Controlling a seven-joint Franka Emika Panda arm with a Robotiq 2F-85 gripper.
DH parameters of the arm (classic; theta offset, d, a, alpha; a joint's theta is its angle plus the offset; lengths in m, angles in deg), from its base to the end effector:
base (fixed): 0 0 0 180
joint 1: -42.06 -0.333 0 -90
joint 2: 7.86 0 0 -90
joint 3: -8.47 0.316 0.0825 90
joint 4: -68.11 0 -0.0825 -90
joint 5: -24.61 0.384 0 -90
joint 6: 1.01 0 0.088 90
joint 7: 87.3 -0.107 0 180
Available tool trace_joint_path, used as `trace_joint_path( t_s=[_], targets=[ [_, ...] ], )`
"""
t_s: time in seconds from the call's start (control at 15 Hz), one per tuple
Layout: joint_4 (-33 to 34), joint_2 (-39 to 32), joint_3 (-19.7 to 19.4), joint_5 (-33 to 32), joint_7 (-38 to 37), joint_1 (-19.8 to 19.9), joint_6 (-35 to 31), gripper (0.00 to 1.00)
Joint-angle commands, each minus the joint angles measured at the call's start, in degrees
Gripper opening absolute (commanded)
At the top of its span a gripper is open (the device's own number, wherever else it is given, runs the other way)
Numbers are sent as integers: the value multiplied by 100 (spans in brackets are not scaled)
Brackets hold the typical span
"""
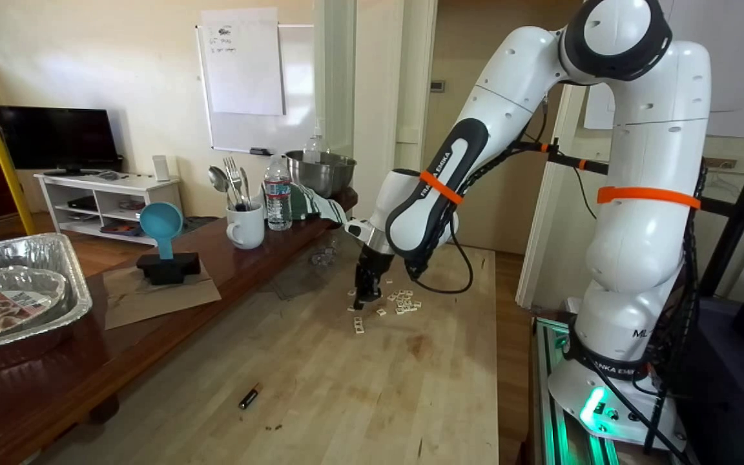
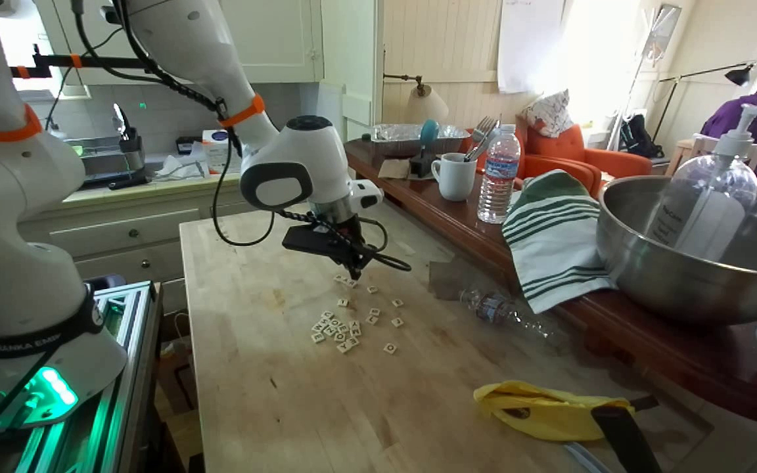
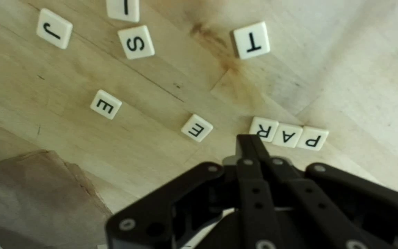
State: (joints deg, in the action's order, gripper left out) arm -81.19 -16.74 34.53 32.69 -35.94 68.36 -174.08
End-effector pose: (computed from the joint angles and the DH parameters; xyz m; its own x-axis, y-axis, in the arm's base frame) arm 0.4630 -0.0078 0.2323 0.7024 0.6642 0.2559 0.6570 -0.7433 0.1258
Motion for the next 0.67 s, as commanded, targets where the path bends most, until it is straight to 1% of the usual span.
trace_joint_path(
  t_s=[0.0,0.2,0.27,0.4,0.6],
  targets=[
    [-319,337,77,-32,462,147,77,0],
    [-456,400,156,48,1053,255,117,0],
    [-526,441,95,-43,1170,244,105,0],
    [-553,337,119,12,1605,326,-36,0],
    [-570,305,50,-19,1905,391,-76,0]
  ],
)
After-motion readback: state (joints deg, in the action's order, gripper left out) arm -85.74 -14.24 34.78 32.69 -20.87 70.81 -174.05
